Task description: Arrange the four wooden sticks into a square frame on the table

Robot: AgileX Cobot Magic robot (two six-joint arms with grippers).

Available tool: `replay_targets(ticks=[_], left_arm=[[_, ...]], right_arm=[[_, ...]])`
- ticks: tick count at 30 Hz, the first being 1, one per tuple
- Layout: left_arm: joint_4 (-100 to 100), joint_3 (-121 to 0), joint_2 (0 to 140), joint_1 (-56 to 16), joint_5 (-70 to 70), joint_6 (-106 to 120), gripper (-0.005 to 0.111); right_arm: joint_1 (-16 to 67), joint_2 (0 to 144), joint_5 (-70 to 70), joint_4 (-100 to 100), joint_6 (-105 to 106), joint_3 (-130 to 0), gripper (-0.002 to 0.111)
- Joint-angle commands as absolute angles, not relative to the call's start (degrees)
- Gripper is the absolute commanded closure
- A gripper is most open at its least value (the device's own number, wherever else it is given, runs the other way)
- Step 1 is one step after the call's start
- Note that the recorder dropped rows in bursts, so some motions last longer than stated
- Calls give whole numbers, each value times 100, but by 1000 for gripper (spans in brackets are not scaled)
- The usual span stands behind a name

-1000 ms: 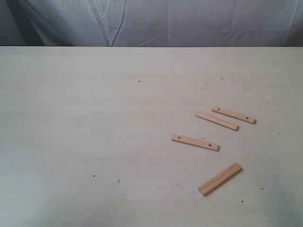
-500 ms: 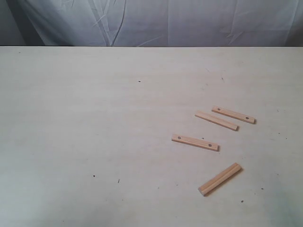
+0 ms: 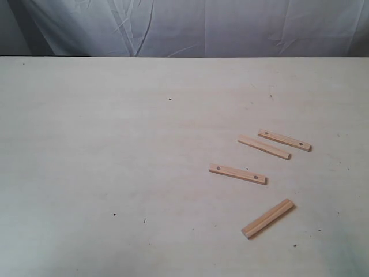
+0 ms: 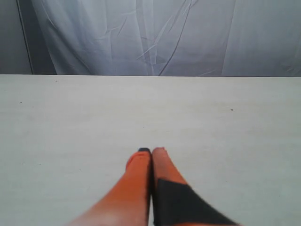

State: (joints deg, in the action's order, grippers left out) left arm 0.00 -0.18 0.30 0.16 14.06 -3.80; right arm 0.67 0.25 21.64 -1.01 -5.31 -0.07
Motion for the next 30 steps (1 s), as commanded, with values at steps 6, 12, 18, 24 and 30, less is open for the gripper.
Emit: replay_targets(ticks=[6, 12, 18, 24, 30], left_arm=[[0, 0, 0, 46, 1329, -389, 107], [0, 0, 0, 46, 1329, -389, 107], [0, 0, 0, 46, 1329, -389, 107], [0, 0, 0, 46, 1329, -389, 107], [0, 0, 0, 46, 1329, -389, 107]], right_arm=[[49, 0, 2099, -67, -507, 0, 108], [49, 0, 1281, -65, -507, 0, 108], [49, 0, -1184, -65, -507, 0, 108], [49, 0, -1752, -65, -507, 0, 108], [49, 0, -1380, -77, -507, -63, 108]])
